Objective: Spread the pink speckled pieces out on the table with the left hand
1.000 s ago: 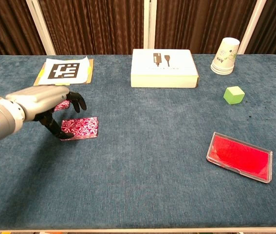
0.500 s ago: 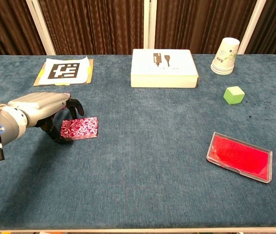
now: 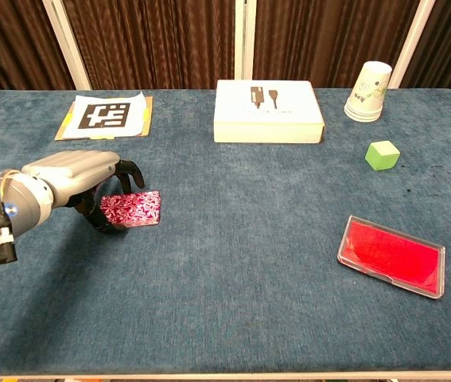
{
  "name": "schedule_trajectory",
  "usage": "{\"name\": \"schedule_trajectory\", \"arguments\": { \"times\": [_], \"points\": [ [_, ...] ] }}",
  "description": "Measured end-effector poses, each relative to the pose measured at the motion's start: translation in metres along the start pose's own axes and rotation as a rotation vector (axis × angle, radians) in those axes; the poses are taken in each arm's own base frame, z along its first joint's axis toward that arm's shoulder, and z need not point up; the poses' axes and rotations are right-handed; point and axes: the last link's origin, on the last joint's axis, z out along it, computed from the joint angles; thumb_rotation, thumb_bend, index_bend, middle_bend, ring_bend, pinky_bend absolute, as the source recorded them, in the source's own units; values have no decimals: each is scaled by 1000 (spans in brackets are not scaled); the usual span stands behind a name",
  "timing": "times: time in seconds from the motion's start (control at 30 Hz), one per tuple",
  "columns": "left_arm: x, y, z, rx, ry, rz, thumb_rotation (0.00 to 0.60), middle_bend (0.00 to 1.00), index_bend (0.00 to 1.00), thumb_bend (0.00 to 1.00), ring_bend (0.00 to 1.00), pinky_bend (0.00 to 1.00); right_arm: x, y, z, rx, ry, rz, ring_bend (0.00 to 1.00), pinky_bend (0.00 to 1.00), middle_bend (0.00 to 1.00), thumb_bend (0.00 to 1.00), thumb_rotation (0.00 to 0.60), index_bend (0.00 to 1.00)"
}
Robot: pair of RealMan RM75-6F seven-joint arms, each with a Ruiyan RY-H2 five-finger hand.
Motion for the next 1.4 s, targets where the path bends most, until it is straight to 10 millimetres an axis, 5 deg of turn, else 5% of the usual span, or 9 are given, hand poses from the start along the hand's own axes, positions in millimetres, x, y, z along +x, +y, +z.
{"name": "schedule_trajectory", "arguments": {
  "times": [1.4],
  "points": [
    [1, -4, 2, 16, 6, -33, 600, 398, 325, 238, 124, 96, -2, 3, 1, -17, -10, -2, 0, 0, 0, 145, 600, 0]
  ]
}}
